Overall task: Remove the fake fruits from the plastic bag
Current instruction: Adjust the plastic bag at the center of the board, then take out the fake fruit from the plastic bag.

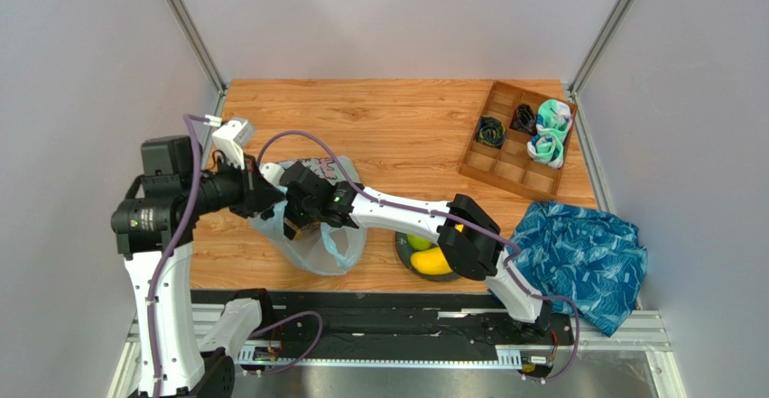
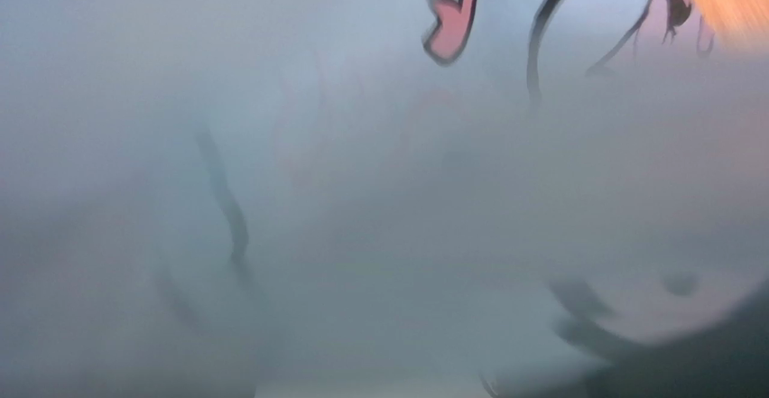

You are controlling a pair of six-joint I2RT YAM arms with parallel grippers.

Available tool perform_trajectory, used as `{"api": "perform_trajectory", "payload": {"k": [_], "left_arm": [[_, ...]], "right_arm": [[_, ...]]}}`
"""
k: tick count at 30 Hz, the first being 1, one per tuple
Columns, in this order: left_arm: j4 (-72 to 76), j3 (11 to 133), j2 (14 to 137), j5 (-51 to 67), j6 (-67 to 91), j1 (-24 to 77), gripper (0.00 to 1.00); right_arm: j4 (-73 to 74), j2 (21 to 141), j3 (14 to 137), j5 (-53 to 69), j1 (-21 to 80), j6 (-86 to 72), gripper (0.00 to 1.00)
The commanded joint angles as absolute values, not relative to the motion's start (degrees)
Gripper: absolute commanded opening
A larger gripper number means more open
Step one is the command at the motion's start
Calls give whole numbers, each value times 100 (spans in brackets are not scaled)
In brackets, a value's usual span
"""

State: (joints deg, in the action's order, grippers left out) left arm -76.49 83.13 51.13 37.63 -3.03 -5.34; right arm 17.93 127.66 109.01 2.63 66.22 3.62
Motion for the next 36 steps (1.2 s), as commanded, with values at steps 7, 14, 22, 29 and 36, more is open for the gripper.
{"api": "perform_trajectory", "payload": {"k": [7,14,22,29,36], "left_arm": [[-7848,10621,5935,6047,-430,-738,0],[-8094,8413,5511,5231,-694,-738,0],[-8016,8200,5370,4931,-651,-738,0],[-7910,8297,5335,4755,-501,-738,0],[-7761,8086,5291,4921,-352,-729,0]], "right_arm": [[1477,12621,11170,1429,6460,-439,94],[1616,12999,11207,1967,6697,-466,95],[2591,12797,10714,3515,6715,483,93],[2972,13104,10425,3744,6970,747,100],[2058,13368,10599,4077,7058,808,100]]}}
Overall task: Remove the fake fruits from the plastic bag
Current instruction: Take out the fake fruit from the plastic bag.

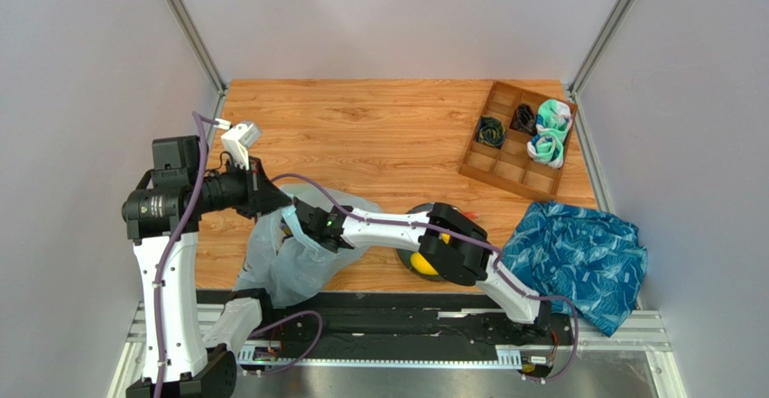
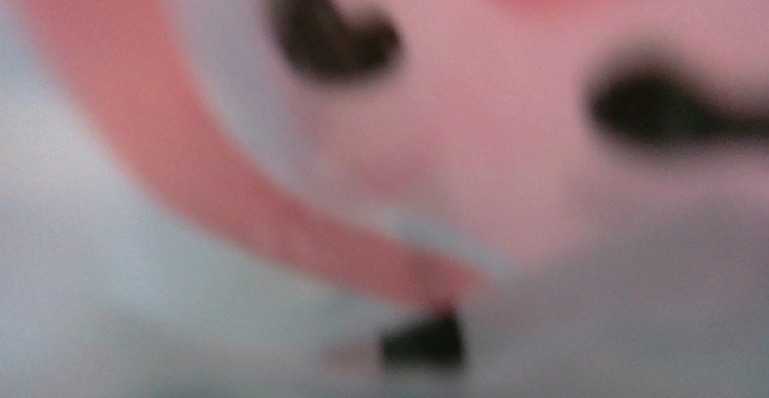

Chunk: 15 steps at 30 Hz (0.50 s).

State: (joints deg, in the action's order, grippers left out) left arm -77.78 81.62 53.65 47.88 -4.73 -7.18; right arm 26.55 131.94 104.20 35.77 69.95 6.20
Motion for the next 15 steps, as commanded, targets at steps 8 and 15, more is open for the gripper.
{"api": "perform_trajectory", "payload": {"k": [8,15], "left_arm": [[-7884,8270,5396,4948,-395,-738,0],[-7647,8314,5475,4825,-483,-738,0]], "right_arm": [[2189,13975,11286,4175,7058,791,61],[2337,12368,10240,4025,6566,1204,37]]}}
